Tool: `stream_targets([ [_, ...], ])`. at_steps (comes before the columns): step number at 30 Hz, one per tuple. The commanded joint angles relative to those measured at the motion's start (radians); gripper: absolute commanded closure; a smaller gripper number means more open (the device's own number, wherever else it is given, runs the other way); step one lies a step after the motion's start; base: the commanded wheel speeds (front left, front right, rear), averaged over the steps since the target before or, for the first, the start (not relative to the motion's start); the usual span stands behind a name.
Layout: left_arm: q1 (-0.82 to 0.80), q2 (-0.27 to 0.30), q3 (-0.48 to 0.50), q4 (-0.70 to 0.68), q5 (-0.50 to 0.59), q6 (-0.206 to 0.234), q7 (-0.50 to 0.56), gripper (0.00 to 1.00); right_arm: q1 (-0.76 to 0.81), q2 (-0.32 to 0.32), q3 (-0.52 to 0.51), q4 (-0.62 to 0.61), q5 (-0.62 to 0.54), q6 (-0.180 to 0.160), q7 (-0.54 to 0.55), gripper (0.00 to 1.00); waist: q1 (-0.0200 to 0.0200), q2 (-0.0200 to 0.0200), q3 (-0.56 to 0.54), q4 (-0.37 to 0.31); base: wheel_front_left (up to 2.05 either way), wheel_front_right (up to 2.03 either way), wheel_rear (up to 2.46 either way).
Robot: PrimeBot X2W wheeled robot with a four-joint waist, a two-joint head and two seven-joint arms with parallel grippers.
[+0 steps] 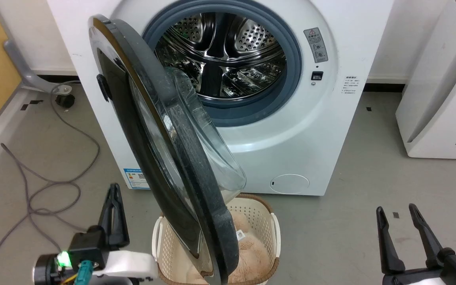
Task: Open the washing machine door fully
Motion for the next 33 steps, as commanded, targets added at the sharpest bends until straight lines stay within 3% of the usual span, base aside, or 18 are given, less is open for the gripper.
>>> stream_targets([
  [1,-0.014,0.003,0.008,-0.031,0.009,0.000,-0.005,1.00,0.018,0.005,0.000,0.003,0.007,0.001,-0.004,0.00,0.0000,-0.0001,0.000,0.002,0.00,0.00,0.00],
  [8,-0.057,0.011,-0.005,-0.205,0.042,-0.017,-0.005,1.00,0.021,0.005,-0.001,-0.003,0.013,0.001,-0.004,0.00,0.0000,-0.0001,0.000,0.005,0.00,0.00,0.00],
  [17,-0.084,0.007,-0.130,-0.377,0.061,-0.044,-0.005,1.00,0.027,0.005,0.001,0.005,0.019,0.001,-0.004,0.00,0.0000,-0.0001,-0.001,0.007,0.00,0.00,0.00],
  [25,-0.082,0.004,-0.307,-0.415,0.059,-0.075,-0.005,1.00,0.027,0.005,0.010,0.011,0.020,0.001,-0.004,0.00,0.0000,-0.0001,-0.003,0.011,0.00,0.00,0.00],
  [33,-0.063,0.002,-0.496,-0.369,0.042,-0.107,-0.005,1.00,0.027,0.005,0.017,0.017,0.023,0.001,-0.004,0.00,0.0000,-0.0001,-0.008,0.013,0.00,0.00,0.00],
])
